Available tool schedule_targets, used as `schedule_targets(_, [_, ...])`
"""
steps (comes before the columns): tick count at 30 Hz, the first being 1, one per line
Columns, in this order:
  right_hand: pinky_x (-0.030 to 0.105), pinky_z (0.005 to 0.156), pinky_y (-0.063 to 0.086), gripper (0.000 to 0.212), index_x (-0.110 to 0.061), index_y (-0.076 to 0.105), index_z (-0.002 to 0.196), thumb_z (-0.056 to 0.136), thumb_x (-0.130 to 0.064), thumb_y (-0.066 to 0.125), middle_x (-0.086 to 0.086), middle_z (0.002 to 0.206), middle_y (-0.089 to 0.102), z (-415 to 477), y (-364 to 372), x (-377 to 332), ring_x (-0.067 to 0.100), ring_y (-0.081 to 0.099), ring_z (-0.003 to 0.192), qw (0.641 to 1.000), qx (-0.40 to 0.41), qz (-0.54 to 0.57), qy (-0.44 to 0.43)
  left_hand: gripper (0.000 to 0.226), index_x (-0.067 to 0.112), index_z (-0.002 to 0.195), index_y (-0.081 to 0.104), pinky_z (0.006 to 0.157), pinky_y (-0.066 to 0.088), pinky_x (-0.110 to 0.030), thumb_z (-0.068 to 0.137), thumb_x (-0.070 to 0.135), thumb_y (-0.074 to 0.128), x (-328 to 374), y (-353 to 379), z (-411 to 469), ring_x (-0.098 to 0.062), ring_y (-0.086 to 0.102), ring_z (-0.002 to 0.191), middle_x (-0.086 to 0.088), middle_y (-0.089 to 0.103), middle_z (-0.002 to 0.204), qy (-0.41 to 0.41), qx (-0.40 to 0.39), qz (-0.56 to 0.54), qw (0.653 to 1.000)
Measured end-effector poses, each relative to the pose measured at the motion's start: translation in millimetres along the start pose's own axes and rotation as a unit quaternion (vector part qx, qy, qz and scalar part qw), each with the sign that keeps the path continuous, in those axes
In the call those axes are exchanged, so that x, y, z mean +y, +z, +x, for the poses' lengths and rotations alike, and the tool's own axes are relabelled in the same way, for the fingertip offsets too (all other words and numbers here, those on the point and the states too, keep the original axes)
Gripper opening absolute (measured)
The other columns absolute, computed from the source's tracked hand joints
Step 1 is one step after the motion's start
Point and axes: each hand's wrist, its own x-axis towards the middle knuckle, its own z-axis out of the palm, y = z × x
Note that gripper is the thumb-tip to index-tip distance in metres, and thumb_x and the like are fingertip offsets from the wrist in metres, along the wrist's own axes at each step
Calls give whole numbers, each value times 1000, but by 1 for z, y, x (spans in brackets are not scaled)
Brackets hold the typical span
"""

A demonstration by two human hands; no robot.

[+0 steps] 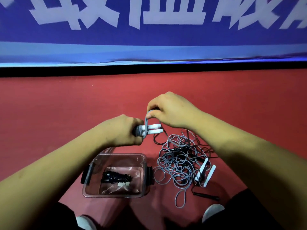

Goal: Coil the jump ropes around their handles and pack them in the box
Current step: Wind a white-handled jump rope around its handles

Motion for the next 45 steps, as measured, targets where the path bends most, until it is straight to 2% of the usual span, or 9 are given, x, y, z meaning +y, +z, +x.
schedule_targets(4, [38, 70, 53, 13, -28, 74, 84, 81, -40, 72, -8, 75, 70, 4, -1, 11, 14, 63, 74, 998, 0, 60, -1, 47, 27, 94, 62, 47, 29, -25, 79, 72, 61, 7, 2, -4, -7, 45, 52, 5, 47, 54, -7, 21, 28, 999])
schedule_targets(8, [37, 64, 52, 9, -24, 76, 80, 80, -34, 77, -5, 68, 69, 7, 2, 19, 15, 60, 64, 993, -22, 113, 4, 33, 29, 89, 60, 48, 30, -29, 87, 62, 59, 8, 2, -5, -9, 44, 48, 3, 48, 55, 11, 9, 7, 1000])
schedule_targets(16, [24, 63, 42, 9, -22, 77, 87, 90, -21, 68, -6, 69, 66, 4, 7, 34, 6, 50, 63, 948, -86, 306, 29, 18, 22, 83, 64, 49, 46, -29, 92, 38, 68, 7, -6, -16, -26, 58, 48, -7, 66, 63, 79, -13, -329, 941])
schedule_targets(20, [23, 51, 35, 44, -17, 71, 79, 85, 16, 41, 0, 64, 57, 2, 23, 35, 14, 42, 55, 891, -134, 428, 71, 26, 16, 98, 57, 50, 41, -32, 87, 38, 65, 6, -4, -16, -25, 54, 53, -14, 66, 69, 50, 60, -442, 894])
schedule_targets(24, [23, 46, 19, 24, -4, 59, 86, 100, -2, 40, 2, 59, 39, 6, 32, 30, 10, 26, 48, 815, -191, 535, 112, 19, 25, 116, 58, 47, 37, -28, 98, 20, 60, 8, -10, -14, -24, 47, 53, -26, 58, 74, 42, 117, -518, 846])
schedule_targets(29, [19, 42, 19, 28, -10, 59, 102, 107, -25, 35, -1, 58, 28, 8, 27, 17, 10, 18, 49, 836, -198, 501, 103, 6, 13, 100, 61, 43, 33, -23, 96, 18, 61, -17, -29, -6, -23, 46, 46, -20, 58, 68, -53, 239, -538, 806])
schedule_targets(34, [21, 42, 26, 26, -10, 56, 98, 105, -27, 39, -5, 54, 35, 6, 30, 5, 9, 26, 44, 878, -175, 418, 156, 12, 20, 101, 57, 38, 37, -20, 93, 19, 66, -56, -32, 2, -22, 51, 45, -19, 65, 77, -130, 283, -428, 849])
schedule_targets(39, [25, 44, 37, 21, -8, 50, 96, 102, -27, 46, 4, 65, 54, 7, 31, -12, 16, 41, 44, 956, -134, 226, 131, 27, 28, 102, 50, 76, 54, -44, 87, 36, 70, -76, -14, 10, -35, 66, 81, -13, 69, 93, -187, 254, -165, 934])
schedule_targets(45, [31, 53, 29, 25, -13, 59, 80, 96, -31, 57, 2, 66, 51, 6, 12, -23, 18, 43, 59, 987, -102, 101, 65, 29, 24, 109, 48, 67, 43, -38, 91, 42, 62, -62, 0, 11, -42, 61, 85, -17, 66, 98, -234, 208, 38, 949])
